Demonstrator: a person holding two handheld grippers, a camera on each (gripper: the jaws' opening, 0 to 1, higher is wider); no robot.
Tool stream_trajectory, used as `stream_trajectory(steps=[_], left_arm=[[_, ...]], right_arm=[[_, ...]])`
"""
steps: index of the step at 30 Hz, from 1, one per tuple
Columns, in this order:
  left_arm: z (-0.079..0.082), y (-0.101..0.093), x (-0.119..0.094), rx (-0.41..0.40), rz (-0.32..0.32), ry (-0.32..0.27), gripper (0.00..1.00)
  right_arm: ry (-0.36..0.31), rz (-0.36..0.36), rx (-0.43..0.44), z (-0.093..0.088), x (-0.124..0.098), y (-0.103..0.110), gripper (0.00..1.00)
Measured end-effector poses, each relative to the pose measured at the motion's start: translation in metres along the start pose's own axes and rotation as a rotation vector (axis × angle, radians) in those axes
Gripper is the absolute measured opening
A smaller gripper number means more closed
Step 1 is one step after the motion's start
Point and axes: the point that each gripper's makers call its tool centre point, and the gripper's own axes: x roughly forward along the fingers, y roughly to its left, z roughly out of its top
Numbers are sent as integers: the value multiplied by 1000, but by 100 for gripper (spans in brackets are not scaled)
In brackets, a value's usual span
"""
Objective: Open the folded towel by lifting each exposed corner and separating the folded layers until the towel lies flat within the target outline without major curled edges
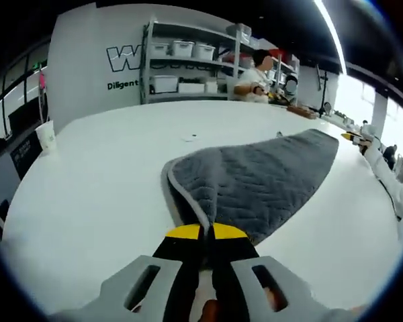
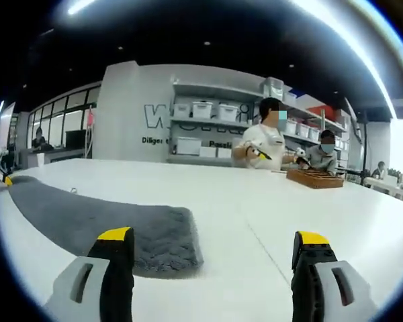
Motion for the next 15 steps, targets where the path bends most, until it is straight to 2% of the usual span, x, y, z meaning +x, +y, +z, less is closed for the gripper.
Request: stream_trajectory(steps=[4, 7, 8, 10, 13, 15], left_arm=[[0, 2, -3, 8, -7, -34, 5], [-2, 5, -6, 10, 17, -68, 12], [-2, 8, -9, 5, 38, -86, 16], [-2, 18, -16, -11, 125, -134, 22], [-4, 23, -25, -39, 183, -175, 31], [-3, 26, -29, -71, 201, -201, 40]], right_arm=[[13, 5, -9, -4, 2, 2, 99], [18, 10, -7, -6, 4, 2, 99], [19, 13, -9, -7, 5, 2, 99], [22, 20, -12, -8, 6, 4, 98], [36, 35, -16, -13, 8, 9, 96], [45, 35, -23, -16, 9, 10, 95]])
